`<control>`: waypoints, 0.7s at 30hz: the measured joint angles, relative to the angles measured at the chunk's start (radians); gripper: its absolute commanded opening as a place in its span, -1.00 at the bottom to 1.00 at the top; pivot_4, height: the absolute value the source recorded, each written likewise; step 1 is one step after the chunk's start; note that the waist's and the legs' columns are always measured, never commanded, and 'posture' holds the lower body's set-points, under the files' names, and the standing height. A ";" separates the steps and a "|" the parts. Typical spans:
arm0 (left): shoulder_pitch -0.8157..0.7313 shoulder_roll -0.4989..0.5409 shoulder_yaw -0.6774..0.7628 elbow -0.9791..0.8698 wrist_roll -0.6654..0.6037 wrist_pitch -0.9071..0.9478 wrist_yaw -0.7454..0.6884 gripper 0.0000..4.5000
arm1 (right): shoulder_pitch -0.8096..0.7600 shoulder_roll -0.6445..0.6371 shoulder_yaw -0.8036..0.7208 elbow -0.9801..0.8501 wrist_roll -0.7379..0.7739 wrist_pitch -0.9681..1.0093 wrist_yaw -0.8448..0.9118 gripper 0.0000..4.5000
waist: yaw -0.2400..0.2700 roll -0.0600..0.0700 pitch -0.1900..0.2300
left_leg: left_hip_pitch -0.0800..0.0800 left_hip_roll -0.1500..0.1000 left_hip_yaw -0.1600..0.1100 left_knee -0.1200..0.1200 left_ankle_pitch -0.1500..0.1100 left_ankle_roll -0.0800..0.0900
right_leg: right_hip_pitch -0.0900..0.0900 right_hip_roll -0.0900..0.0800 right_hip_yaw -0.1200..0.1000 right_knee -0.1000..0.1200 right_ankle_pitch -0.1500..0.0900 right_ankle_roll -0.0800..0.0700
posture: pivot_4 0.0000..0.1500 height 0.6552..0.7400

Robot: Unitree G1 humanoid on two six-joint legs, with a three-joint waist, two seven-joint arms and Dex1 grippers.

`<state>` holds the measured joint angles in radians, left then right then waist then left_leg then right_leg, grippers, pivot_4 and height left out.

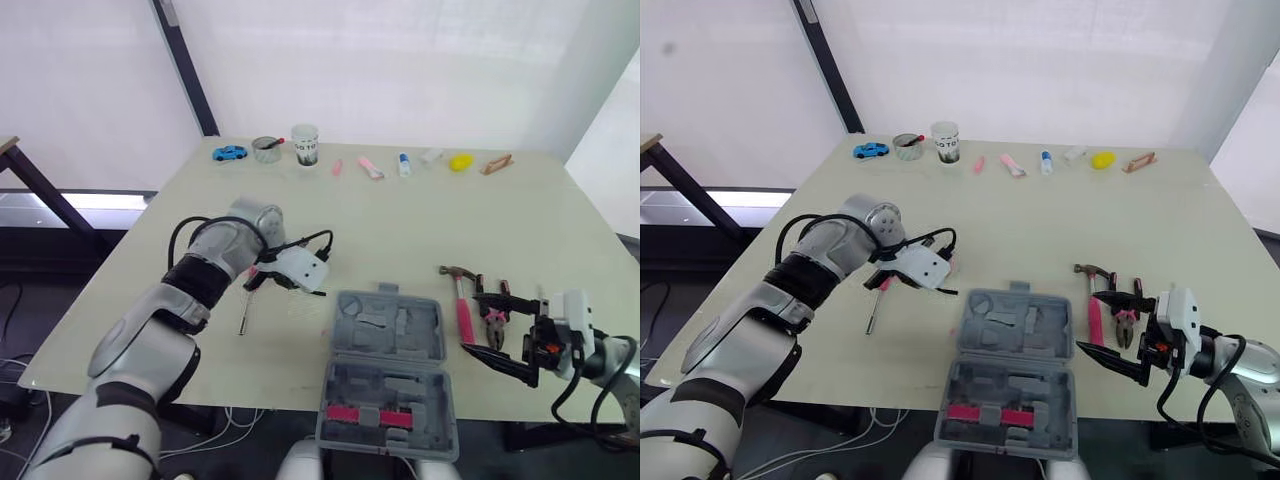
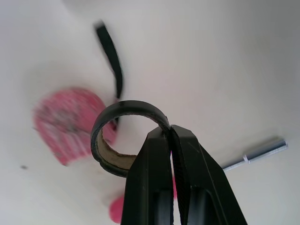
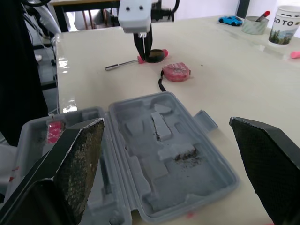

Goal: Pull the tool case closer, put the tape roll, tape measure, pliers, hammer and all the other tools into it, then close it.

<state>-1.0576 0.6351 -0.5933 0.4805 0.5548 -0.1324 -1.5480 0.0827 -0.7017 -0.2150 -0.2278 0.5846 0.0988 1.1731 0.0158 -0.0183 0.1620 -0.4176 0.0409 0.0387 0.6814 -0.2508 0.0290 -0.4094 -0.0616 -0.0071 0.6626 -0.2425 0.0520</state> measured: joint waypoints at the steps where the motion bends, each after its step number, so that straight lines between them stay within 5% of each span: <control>1: 0.000 -0.012 0.000 -0.018 -0.011 0.015 -0.004 -0.98 | 0.002 -0.002 -0.002 0.000 0.000 0.000 0.000 1.00 | -0.001 0.000 0.000 | 0.000 0.000 0.000 0.000 0.000 0.000 | 0.000 0.000 0.000 0.000 0.000 0.000 | 1.00 1.00; 15: -0.019 -0.185 -0.067 -0.080 -0.153 0.256 -0.019 -0.98 | 0.065 -0.003 -0.038 0.001 -0.002 0.003 -0.013 1.00 | -0.004 0.000 0.000 | 0.001 0.000 0.000 0.000 0.000 0.000 | 0.000 0.001 0.001 0.001 0.000 0.000 | 1.00 1.00; 21: -0.045 -0.204 -0.084 0.057 -0.255 0.285 -0.020 -0.98 | 0.071 -0.008 -0.069 0.008 -0.003 -0.003 -0.005 1.00 | -0.003 0.000 0.000 | 0.001 0.000 0.000 0.001 0.000 0.000 | 0.000 0.001 0.002 0.001 0.000 0.000 | 1.00 1.00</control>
<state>-1.1024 0.4316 -0.6769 0.5374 0.3001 0.1522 -1.5679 0.1540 -0.7094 -0.2838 -0.2195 0.5820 0.0957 1.1678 0.0124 -0.0184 0.1620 -0.4165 0.0409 0.0387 0.6819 -0.2508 0.0290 -0.4094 -0.0602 -0.0054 0.6633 -0.2426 0.0520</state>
